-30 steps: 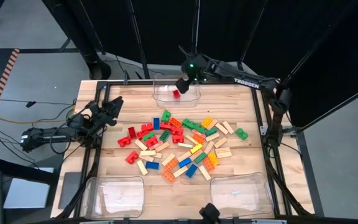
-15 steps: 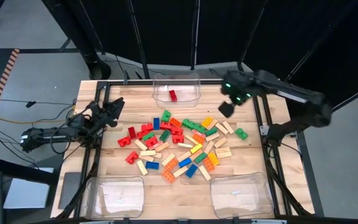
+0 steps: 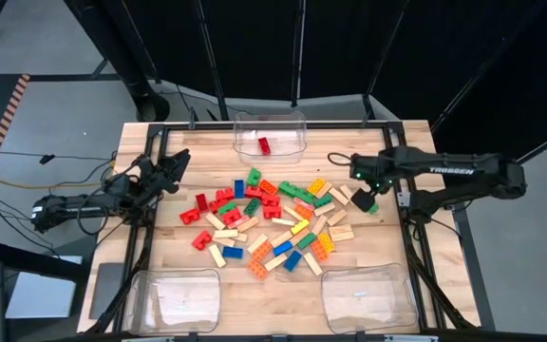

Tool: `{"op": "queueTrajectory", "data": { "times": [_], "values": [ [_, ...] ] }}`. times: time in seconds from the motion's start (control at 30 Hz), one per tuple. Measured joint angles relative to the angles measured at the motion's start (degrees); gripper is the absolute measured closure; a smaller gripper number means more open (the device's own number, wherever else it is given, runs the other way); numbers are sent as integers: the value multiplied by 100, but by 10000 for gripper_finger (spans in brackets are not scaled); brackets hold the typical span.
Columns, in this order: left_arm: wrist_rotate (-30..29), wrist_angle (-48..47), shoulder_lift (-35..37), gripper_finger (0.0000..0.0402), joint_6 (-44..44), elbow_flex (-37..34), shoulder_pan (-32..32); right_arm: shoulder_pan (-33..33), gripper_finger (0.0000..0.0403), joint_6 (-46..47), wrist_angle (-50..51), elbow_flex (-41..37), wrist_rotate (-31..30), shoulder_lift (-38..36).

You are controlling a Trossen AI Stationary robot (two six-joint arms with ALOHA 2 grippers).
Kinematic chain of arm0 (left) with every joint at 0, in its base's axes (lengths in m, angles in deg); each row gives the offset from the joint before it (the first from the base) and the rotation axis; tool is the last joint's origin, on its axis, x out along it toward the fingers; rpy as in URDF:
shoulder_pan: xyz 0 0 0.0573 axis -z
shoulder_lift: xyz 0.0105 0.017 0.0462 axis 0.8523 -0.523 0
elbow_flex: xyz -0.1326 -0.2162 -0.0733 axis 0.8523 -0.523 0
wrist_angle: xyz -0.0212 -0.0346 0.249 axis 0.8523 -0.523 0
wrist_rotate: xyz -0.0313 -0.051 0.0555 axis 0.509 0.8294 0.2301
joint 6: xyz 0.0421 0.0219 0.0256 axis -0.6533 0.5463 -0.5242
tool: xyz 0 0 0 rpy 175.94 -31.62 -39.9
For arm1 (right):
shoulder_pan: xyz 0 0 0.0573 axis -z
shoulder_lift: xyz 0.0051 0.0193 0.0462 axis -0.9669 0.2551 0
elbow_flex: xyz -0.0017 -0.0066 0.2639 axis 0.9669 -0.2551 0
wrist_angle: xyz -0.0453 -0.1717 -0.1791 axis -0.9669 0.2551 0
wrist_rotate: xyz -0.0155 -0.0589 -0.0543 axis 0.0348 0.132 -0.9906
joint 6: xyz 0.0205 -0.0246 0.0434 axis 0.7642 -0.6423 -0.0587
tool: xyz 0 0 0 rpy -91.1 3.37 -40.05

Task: Sort blocks by size
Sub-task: Put the 2-stud green game piece into the bottom right transparent bin

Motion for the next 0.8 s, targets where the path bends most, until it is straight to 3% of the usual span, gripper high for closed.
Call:
{"op": "queueTrajectory", "data": {
  "times": [0.5,0.6,0.77,0.8],
  "values": [
    [0,-2,0,156,20,0,2,2,86,116,-1628,-1771,472,4],
    [0,-12,0,156,20,0,1,6,124,315,-1845,-2057,474,92],
    [0,-22,-2,156,20,0,2,3,260,432,-2004,-2186,688,404],
    [0,-26,-2,156,20,0,0,3,254,496,-1998,-2154,701,460]
  ]
}}
